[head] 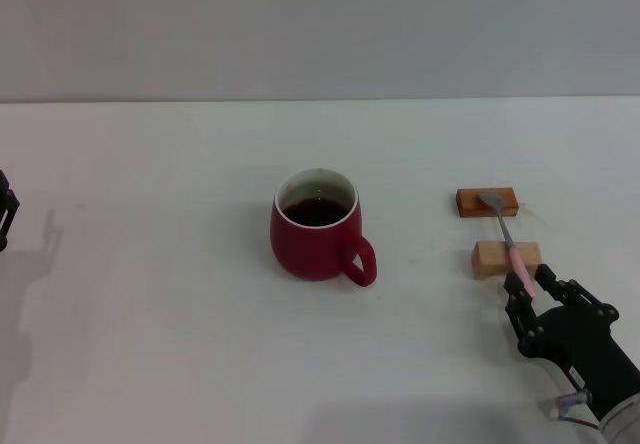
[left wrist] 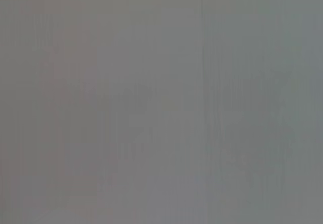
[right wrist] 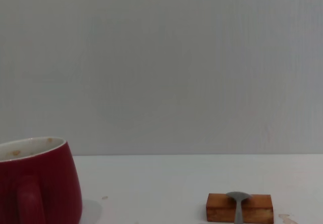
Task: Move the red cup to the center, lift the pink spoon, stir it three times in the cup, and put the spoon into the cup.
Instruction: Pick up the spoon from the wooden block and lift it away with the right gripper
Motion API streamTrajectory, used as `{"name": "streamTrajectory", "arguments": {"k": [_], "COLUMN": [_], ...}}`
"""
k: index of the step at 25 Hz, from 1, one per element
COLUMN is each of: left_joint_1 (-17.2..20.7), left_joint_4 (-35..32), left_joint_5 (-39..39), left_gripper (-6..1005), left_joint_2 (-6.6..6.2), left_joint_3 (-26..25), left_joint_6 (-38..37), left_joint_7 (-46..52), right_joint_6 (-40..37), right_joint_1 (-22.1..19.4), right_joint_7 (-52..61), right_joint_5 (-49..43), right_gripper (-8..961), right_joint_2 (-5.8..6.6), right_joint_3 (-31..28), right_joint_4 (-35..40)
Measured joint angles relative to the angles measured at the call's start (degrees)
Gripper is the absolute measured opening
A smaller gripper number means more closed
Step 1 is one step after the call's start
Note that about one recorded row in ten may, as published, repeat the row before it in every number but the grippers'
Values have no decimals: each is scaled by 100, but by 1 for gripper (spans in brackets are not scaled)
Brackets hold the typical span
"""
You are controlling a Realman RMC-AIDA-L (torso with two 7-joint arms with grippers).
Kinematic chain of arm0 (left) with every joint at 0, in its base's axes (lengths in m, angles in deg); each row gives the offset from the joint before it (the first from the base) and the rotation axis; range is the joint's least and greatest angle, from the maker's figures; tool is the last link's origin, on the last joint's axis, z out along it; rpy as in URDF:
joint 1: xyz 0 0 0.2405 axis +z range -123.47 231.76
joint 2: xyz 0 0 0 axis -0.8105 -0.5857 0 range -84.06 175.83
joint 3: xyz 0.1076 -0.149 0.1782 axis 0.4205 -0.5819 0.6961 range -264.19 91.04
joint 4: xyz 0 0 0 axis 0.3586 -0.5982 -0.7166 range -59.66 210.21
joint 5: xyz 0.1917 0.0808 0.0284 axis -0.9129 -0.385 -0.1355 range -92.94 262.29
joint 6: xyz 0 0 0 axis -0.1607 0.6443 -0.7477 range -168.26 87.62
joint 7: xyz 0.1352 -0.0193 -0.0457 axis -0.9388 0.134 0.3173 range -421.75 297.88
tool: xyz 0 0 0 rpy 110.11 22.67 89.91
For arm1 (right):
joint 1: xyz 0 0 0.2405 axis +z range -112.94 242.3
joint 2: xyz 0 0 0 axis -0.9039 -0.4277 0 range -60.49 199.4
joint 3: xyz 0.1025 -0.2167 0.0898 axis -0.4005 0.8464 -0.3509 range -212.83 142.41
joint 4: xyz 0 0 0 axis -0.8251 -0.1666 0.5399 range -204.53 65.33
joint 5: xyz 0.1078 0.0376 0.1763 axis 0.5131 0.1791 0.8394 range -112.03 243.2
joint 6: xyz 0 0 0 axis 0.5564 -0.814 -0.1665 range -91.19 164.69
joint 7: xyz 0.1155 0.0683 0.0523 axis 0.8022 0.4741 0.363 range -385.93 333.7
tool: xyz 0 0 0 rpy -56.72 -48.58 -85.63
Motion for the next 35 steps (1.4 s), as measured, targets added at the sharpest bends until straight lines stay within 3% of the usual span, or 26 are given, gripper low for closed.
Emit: {"name": "streamTrajectory", "arguments": {"k": [7,15,35], "left_joint_1": [-10,-17,-45], "left_joint_4": [-17,-35,-31], "left_joint_5": [0,1,0], "left_gripper": [808,808,809], "left_joint_2": [0,0,0], "left_joint_3": [0,0,0], "left_joint_6": [0,39,46], "left_joint_7": [-4,-7,-8], "right_joint_6": [-14,255,-435], "right_joint_1": [-8,40,-60], "right_joint_7": [-34,-32,-653], "right_joint_5": [1,78,14], "right_gripper": [315,155,137], "right_joint_2": [-14,-5,38], "right_joint_3": [-16,-82,32], "right_joint_4": [-13,-21,-165]}}
